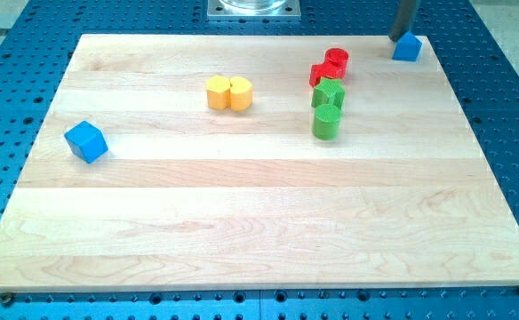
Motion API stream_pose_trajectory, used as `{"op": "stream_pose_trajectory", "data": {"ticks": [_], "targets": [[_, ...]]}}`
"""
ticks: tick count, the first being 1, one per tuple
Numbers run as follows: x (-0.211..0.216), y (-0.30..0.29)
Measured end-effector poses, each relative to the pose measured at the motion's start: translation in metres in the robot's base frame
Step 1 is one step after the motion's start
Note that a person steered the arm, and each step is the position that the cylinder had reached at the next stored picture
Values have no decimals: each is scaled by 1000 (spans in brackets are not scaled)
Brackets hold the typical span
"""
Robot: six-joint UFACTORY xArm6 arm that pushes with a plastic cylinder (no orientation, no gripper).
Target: Slightly push the red blocks towards the yellow blocks
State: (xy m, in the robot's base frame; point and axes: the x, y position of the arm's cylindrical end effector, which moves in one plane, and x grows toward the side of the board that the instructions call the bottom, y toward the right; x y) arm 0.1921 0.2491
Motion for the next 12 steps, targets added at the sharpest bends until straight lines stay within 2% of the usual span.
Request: {"op": "stream_pose_trajectory", "data": {"ticks": [2,8,12], "targets": [[1,-65],[58,-90],[69,-165]]}}
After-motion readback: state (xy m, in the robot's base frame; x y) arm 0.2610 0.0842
